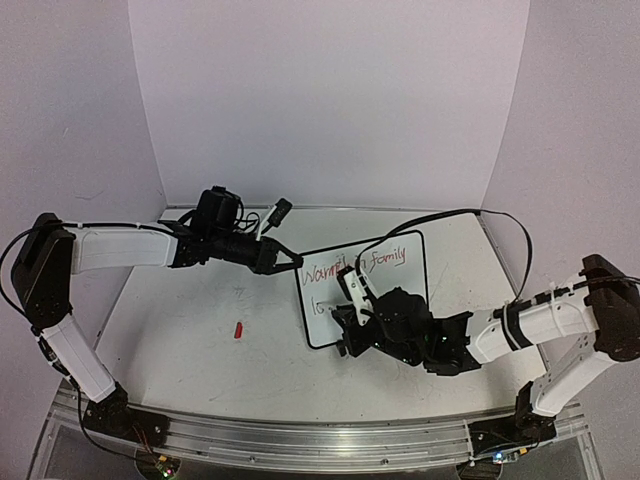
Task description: Write a sentence on the whiteboard
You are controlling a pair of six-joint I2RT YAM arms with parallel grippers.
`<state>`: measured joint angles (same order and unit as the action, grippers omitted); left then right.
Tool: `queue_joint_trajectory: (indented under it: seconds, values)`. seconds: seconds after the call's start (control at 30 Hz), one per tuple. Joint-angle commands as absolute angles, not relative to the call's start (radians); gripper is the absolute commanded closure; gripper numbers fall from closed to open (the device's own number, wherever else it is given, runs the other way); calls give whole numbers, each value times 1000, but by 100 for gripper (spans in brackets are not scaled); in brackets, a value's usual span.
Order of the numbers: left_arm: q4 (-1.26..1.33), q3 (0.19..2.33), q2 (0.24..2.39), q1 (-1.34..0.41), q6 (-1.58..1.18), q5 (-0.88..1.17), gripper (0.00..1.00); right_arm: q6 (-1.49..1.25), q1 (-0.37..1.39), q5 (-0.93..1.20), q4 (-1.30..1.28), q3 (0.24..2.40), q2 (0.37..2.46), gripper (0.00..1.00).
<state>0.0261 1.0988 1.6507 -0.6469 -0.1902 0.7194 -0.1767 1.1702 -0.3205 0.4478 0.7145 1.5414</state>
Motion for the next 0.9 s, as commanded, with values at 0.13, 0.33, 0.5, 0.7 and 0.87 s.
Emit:
queue_joint_trajectory:
  seconds: [0.13, 0.33, 0.5, 0.7, 0.87]
  values:
    - [38, 1110, 1605, -652, -175, 734, 100, -165, 1157, -345, 499, 661, 1445, 100]
    - [38, 1104, 1600, -652, -174, 727, 100, -165, 1157, -348, 492, 682, 1476, 100]
    - [38, 1110, 1604, -652, -175, 733, 100, -153, 1157, -353, 490, 691, 1475, 100]
    - [37, 1108, 1601, -652, -173, 730, 100, -150, 1157, -345, 491, 707, 1495, 100]
    - [37, 1110, 1604, -652, -173, 733, 100, -143, 1157, -353, 491, 710, 1495, 100]
